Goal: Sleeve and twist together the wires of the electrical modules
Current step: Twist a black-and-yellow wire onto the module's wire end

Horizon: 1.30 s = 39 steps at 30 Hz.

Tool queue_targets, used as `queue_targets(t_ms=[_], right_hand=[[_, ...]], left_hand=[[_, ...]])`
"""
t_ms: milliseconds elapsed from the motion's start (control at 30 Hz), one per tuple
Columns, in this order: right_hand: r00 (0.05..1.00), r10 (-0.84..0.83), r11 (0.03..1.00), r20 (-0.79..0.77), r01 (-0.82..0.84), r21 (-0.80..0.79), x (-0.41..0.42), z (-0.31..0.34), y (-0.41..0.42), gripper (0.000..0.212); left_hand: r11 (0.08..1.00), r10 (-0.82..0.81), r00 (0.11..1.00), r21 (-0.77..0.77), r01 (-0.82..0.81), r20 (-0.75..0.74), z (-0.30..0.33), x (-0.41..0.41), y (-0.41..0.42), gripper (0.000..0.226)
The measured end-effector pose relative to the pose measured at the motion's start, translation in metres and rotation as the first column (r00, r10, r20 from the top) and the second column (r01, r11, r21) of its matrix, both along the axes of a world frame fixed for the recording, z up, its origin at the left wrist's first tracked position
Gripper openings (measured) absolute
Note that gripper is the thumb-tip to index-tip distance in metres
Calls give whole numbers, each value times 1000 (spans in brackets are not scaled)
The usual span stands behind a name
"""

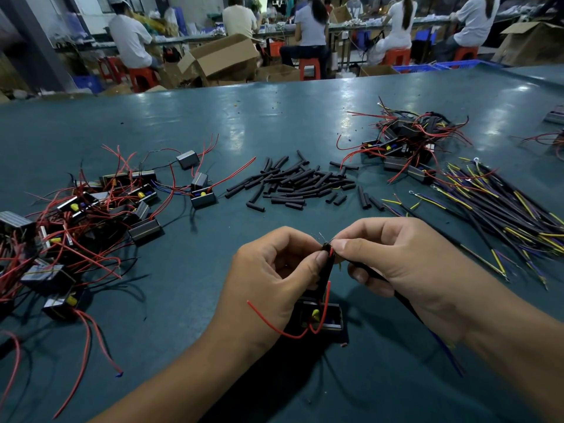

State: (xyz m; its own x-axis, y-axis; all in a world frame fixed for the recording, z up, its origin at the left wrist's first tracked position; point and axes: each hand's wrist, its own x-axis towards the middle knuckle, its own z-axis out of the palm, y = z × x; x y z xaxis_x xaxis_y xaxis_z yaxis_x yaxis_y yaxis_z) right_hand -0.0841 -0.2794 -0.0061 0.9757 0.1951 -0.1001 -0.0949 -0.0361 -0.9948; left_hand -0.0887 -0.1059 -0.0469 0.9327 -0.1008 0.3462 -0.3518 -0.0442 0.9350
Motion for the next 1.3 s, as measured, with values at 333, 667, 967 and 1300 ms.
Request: queue_targets(t_ms=[333, 667, 967, 1300], right_hand=[[982, -1, 994, 189, 21, -105, -3, 1, 0, 8], [928, 38, 942, 372, 91, -322, -2, 1, -1, 16], [865, -4, 911, 501, 209, -355, -4, -1, -1, 13], [990, -17, 997, 142, 27, -67, 0, 2, -2, 16]], left_hand=[[979, 55, 993, 190, -74, 103, 4, -1, 1, 6], [908, 43, 960, 390, -153, 276, 10, -1, 0, 9], [914, -59, 987, 405, -6, 147, 10, -1, 3, 2], [921, 31, 974, 371, -114, 223, 3, 2, 1, 4]])
